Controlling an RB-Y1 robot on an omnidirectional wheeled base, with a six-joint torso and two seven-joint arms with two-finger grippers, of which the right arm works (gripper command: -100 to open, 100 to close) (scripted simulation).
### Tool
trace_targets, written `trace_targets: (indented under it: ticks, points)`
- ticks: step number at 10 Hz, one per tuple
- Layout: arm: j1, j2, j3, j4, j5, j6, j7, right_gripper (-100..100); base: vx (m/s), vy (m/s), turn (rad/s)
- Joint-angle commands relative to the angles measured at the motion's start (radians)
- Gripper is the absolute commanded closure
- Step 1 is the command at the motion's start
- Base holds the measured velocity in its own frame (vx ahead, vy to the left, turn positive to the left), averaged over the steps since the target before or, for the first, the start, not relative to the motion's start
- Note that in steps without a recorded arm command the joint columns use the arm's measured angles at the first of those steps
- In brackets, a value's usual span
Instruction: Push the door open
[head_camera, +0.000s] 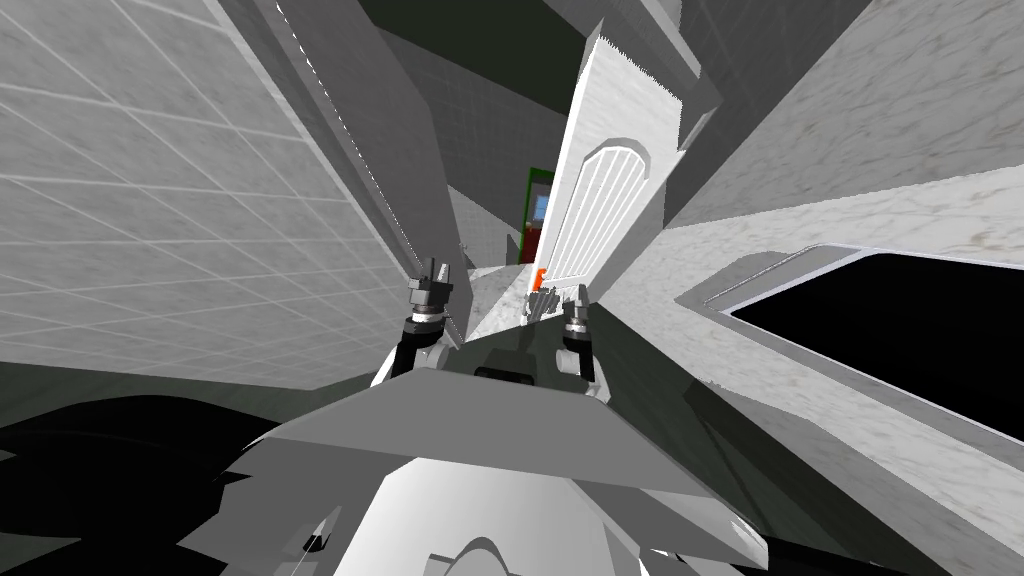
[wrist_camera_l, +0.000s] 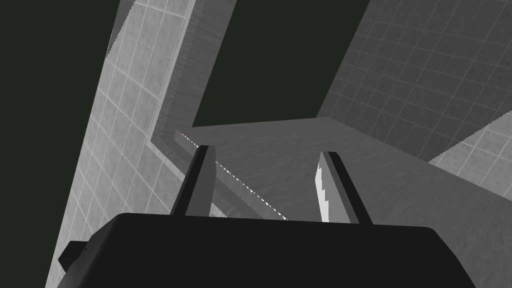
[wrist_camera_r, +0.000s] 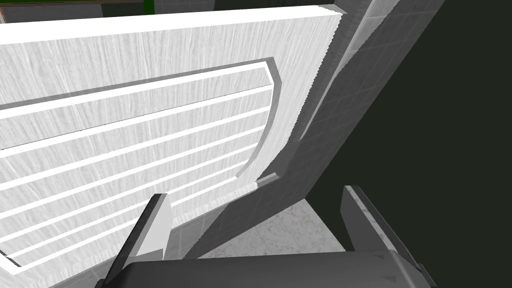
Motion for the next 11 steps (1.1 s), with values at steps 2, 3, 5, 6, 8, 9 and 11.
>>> trace_targets:
  ticks: [2, 3, 5, 6, 8, 9, 11]
  points:
    - [-0.031, -0.002, 0.023, 0.079, 0.0, 0.008, 0.005, -100, 0.08, -0.108, 0.074]
    - [-0.048, -0.004, 0.029, 0.107, -0.001, 0.014, 0.006, -100, 0.072, -0.102, 0.076]
    - [-0.081, -0.007, 0.042, 0.172, -0.003, 0.026, 0.007, -100, 0.095, -0.117, 0.078]
    - [-0.098, -0.008, 0.048, 0.203, -0.004, 0.032, 0.008, -100, 0.083, -0.106, 0.08]
    - [-0.132, -0.011, 0.06, 0.265, -0.006, 0.045, 0.009, -100, 0.073, -0.122, 0.071]
    - [-0.149, -0.012, 0.067, 0.294, -0.007, 0.051, 0.01, -100, 0.06, -0.11, 0.079]
    - [-0.182, -0.012, 0.079, 0.357, -0.009, 0.063, 0.011, -100, 0.074, -0.103, 0.079]
